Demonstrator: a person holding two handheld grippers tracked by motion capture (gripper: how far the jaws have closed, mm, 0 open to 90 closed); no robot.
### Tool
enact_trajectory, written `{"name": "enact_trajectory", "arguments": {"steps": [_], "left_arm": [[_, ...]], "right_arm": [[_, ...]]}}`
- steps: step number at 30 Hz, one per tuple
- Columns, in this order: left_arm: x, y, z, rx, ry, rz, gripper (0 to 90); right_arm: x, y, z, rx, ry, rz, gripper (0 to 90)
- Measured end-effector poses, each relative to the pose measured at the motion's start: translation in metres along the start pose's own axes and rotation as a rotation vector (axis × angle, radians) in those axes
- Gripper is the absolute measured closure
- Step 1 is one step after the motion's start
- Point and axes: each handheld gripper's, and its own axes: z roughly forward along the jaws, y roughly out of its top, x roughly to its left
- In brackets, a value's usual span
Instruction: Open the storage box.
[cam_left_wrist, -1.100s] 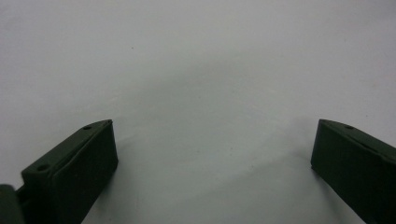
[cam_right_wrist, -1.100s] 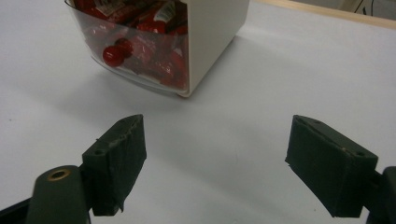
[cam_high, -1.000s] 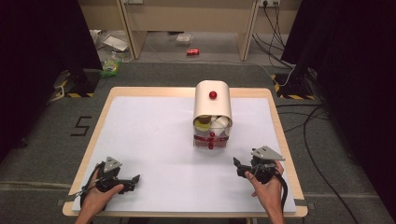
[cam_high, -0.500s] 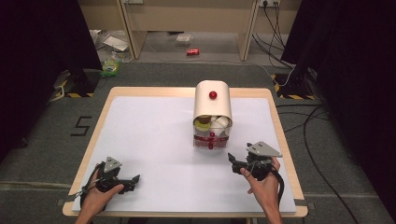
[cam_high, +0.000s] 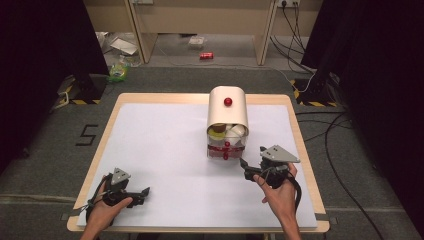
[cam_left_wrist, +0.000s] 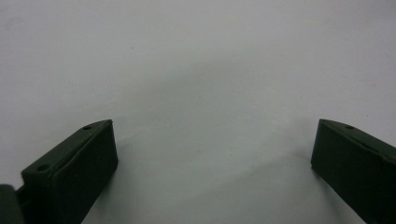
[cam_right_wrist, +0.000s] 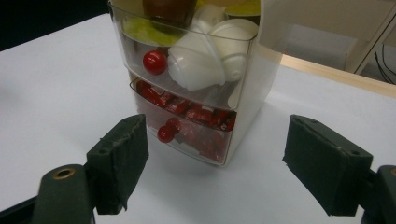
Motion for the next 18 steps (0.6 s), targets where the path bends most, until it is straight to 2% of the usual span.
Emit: {"name": "enact_trajectory", "arguments": {"steps": [18], "left_arm": [[0.0,0.0,0.0,0.0,0.0,0.0,0.0]], "right_arm": [[0.005,0.021,0.0,-0.045,0.018,-0.016,23.0]]}}
